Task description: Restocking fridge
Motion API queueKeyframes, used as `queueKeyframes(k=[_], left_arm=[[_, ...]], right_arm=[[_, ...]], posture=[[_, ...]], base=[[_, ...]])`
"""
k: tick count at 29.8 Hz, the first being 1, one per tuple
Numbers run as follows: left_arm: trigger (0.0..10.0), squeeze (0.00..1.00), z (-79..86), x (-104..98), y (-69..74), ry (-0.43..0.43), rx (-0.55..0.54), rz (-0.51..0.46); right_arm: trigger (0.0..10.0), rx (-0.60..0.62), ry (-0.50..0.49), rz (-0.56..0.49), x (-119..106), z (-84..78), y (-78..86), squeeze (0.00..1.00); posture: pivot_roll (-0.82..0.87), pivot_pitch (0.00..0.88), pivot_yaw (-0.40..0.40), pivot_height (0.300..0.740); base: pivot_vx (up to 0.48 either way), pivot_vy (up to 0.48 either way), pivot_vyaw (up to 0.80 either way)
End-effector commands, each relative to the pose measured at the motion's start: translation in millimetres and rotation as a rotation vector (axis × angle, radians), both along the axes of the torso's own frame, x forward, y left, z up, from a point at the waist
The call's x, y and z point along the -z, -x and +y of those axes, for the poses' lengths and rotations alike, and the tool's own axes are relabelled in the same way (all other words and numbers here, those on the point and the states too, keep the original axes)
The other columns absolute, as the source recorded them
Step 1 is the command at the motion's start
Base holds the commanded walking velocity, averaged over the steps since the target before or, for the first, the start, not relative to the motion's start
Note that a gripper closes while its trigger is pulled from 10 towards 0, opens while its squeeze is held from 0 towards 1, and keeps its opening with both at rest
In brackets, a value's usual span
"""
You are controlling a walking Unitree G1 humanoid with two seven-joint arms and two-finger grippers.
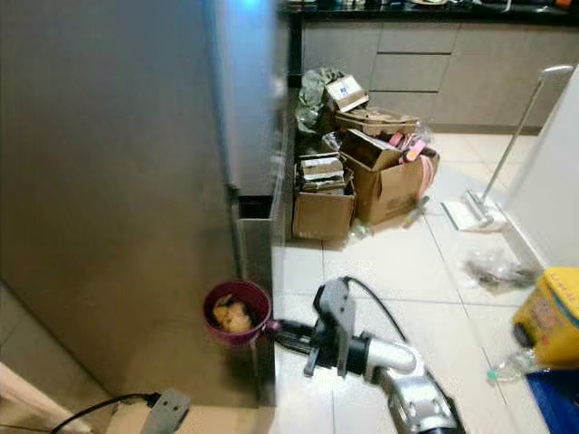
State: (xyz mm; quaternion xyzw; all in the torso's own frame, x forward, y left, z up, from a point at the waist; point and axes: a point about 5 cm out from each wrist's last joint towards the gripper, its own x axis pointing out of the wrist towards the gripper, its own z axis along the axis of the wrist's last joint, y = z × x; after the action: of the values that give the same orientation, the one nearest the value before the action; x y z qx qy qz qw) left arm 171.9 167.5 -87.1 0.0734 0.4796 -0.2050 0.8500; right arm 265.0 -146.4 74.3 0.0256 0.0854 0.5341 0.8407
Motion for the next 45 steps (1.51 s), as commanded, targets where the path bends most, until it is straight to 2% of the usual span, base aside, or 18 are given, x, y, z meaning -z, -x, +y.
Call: queueKeyframes(k=[1,8,12,17,20,23,28,30,31,36,37,39,45], left_arm=[[10.0,0.00,2.8,0,0.8,-0.006,-0.005,0.007],[10.0,0.00,-3.4,2,3.2,0.007,-0.012,0.007],[10.0,0.00,-5.0,1,2.2,0.008,-0.016,0.003],[10.0,0.00,11.3,3,9.1,-0.020,-0.033,0.014],[10.0,0.00,23.7,6,20.3,-0.046,-0.050,0.034],[10.0,0.00,23.9,9,26.4,-0.058,-0.055,0.046],[10.0,0.00,9.1,11,24.6,-0.059,-0.044,0.051],[10.0,0.00,-8.8,9,15.0,-0.047,-0.036,0.041],[10.0,0.00,-8.8,9,15.0,-0.047,-0.036,0.041],[10.0,0.00,-36.7,4,0.0,-0.023,-0.023,0.018],[10.0,0.00,-36.7,4,0.0,-0.023,-0.023,0.018],[10.0,0.00,-47.1,3,-3.7,-0.014,-0.018,0.011],[10.0,0.00,-57.6,1,-6.1,-0.005,-0.012,0.009]], right_arm=[[10.0,-0.024,-0.058,0.013,-6,3.2,-0.2,0.00],[10.0,-0.074,-0.067,0.036,-8,3.0,3.4,0.00],[10.0,-0.090,-0.065,0.039,-9,3.9,4.8,0.00],[10.0,-0.106,-0.052,0.041,-10,3.8,5.4,0.00],[10.0,-0.118,-0.047,0.048,-12,2.3,6.2,0.00],[10.0,-0.123,-0.046,0.051,-13,1.7,7.0,0.00],[10.0,-0.128,-0.040,0.053,-13,1.5,7.9,0.00],[10.0,-0.131,-0.037,0.055,-12,1.5,8.5,0.00],[10.0,-0.131,-0.037,0.055,-12,1.5,8.5,0.00],[10.0,-0.132,-0.029,0.061,-12,1.1,9.5,0.00],[10.0,-0.132,-0.029,0.061,-12,1.1,9.5,0.00],[10.0,-0.133,-0.027,0.064,-11,0.8,9.9,0.00],[10.0,-0.133,-0.023,0.067,-11,0.1,10.2,0.00]], posture=[[-0.01,0.000,0.026,0.740],[-0.01,0.000,0.021,0.740],[-0.01,0.000,0.021,0.740],[-0.01,0.000,0.021,0.740],[-0.01,0.000,0.021,0.740],[-0.01,0.000,0.022,0.740],[-0.01,0.000,0.024,0.740],[-0.01,0.000,0.025,0.740],[-0.01,0.000,0.025,0.740],[-0.01,0.000,0.024,0.740],[-0.01,0.000,0.024,0.740],[-0.01,0.000,0.022,0.740],[-0.02,0.000,0.019,0.740]], base=[[0.000,-0.461,0.73],[0.000,-0.416,0.77],[0.000,0.000,0.77],[0.000,0.000,0.77],[0.000,0.000,0.77],[0.000,0.000,0.77],[0.000,0.000,0.77],[0.000,0.000,0.77],[0.000,0.000,0.77],[0.000,0.000,0.77],[0.000,0.000,0.77],[0.000,0.000,0.77],[0.000,0.000,0.77]])
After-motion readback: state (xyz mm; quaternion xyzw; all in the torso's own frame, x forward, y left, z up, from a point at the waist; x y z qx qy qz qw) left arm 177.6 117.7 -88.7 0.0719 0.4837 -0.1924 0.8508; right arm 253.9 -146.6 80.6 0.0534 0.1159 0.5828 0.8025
